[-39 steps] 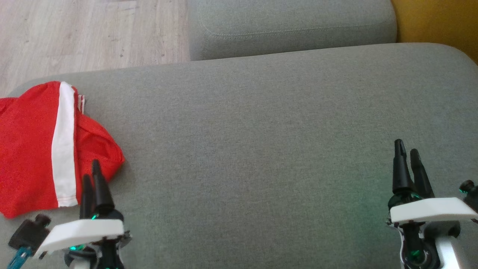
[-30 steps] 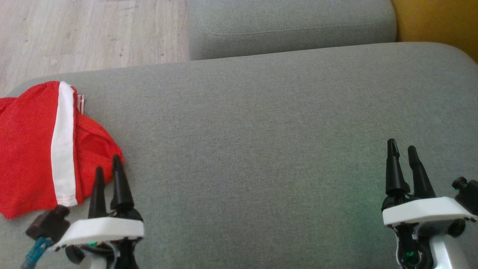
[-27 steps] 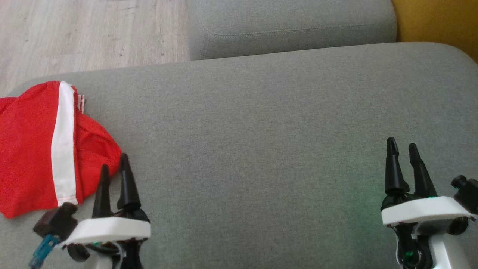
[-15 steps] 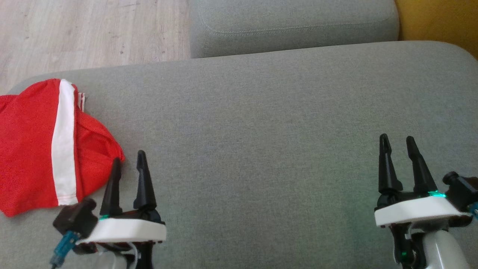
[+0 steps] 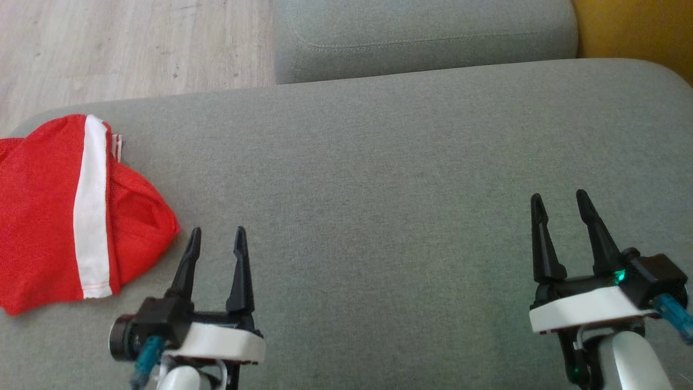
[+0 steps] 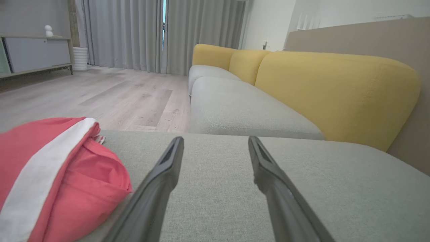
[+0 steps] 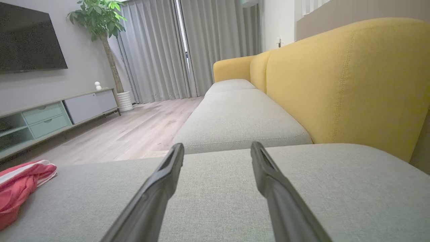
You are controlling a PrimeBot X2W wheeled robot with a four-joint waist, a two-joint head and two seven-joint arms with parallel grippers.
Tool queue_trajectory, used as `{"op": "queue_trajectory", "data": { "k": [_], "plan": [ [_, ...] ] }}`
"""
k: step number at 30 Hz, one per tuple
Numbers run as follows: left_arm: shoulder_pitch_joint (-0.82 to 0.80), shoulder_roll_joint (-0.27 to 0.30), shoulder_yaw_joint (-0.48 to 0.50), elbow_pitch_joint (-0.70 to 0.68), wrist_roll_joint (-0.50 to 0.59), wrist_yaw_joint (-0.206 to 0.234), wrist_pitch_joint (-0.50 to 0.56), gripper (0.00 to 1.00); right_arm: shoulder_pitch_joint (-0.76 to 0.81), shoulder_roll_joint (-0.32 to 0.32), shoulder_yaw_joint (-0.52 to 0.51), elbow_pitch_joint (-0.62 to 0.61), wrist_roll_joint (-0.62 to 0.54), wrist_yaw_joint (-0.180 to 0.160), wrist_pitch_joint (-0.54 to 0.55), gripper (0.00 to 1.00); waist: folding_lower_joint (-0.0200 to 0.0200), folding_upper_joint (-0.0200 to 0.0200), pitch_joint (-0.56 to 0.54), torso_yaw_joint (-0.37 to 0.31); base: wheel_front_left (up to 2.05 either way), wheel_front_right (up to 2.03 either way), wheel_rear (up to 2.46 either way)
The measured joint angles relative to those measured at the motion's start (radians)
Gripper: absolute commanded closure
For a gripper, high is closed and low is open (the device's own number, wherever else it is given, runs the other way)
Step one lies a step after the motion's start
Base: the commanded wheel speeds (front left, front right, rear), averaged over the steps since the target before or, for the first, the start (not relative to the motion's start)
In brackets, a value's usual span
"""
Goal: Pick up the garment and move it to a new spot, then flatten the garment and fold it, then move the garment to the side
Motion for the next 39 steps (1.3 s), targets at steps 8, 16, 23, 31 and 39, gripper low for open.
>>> {"op": "queue_trajectory", "data": {
  "k": [8, 16, 23, 31, 39],
  "plan": [
    [-0.03, 0.035, -0.073, 0.004, 0.087, 0.055, -0.024, 0.0, 0.0, 0.0, 0.012, -0.015, -0.108, 0.0, -0.021, 0.0, 0.0, 0.0, 0.003, -0.007, 0.0, 0.0, 0.0],
    [-0.037, 0.058, -0.138, 0.006, 0.157, 0.08, -0.045, 0.0, 0.0, -0.001, 0.033, -0.016, -0.168, 0.0, -0.044, 0.0, 0.0, 0.0, 0.002, -0.014, 0.0, 0.0, 0.0],
    [-0.036, 0.022, -0.092, -0.019, 0.122, 0.04, -0.064, 0.0, 0.0, -0.001, 0.031, -0.016, -0.112, 0.0, -0.063, 0.0, 0.0, 0.0, 0.006, -0.012, 0.0, 0.0, 0.0],
    [-0.009, -0.038, 0.025, -0.009, 0.114, -0.085, -0.083, 0.0, 0.006, -0.001, 0.034, -0.024, -0.013, 0.0, -0.08, 0.0, -0.0001, 0.0, 0.003, -0.01, 0.0, 0.0, 0.0],
    [0.001, -0.058, 0.052, 0.088, 0.115, -0.141, -0.083, 0.0, 0.008, -0.001, 0.033, 0.034, 0.062, 0.0, -0.082, 0.0, 0.0, 0.0, 0.002, -0.015, 0.0, 0.0, 0.0]
  ]
}}
